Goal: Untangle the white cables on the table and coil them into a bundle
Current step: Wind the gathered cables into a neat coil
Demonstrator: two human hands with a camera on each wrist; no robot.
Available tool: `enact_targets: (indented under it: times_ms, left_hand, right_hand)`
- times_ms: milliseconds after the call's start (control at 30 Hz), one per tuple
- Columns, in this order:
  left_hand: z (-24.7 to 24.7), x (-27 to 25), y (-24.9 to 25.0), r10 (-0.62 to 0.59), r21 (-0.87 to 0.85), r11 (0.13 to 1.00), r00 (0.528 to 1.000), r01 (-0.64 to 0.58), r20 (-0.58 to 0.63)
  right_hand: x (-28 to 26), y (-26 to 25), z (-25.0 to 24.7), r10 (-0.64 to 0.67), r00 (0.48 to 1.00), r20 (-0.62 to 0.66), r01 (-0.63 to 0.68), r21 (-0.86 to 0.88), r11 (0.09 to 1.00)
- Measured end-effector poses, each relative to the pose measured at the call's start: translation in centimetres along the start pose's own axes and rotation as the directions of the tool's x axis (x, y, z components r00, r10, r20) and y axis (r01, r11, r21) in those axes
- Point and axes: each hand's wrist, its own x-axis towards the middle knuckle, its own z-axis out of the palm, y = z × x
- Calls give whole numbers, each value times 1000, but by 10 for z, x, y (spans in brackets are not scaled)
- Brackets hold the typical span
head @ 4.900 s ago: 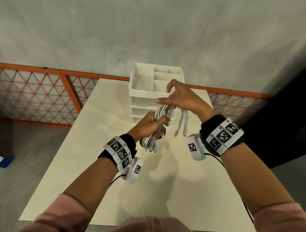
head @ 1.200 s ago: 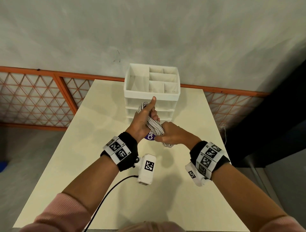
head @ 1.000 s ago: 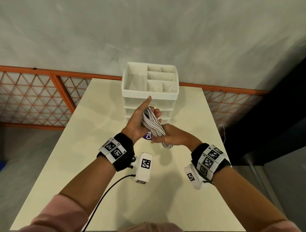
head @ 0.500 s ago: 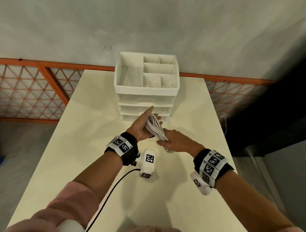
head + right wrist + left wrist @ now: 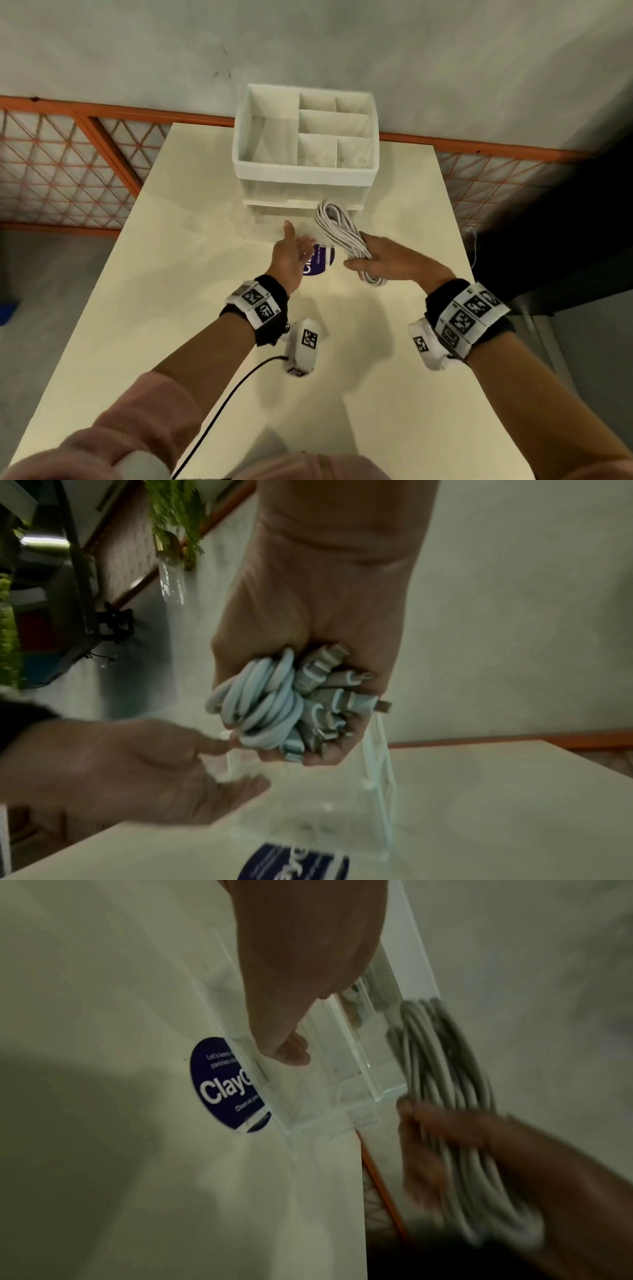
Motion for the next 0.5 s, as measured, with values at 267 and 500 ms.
enact_targets:
  times_ms: [267, 500]
  left_hand:
    - [-16, -18, -18, 61, 30, 998, 997, -62, 53]
    - [-17, -20, -17, 69, -34, 997, 995, -67, 67]
  right_hand:
    - [72, -55, -26, -26, 992, 125, 92, -555, 827]
    - [113, -60, -14, 199, 949, 243, 16, -670, 742]
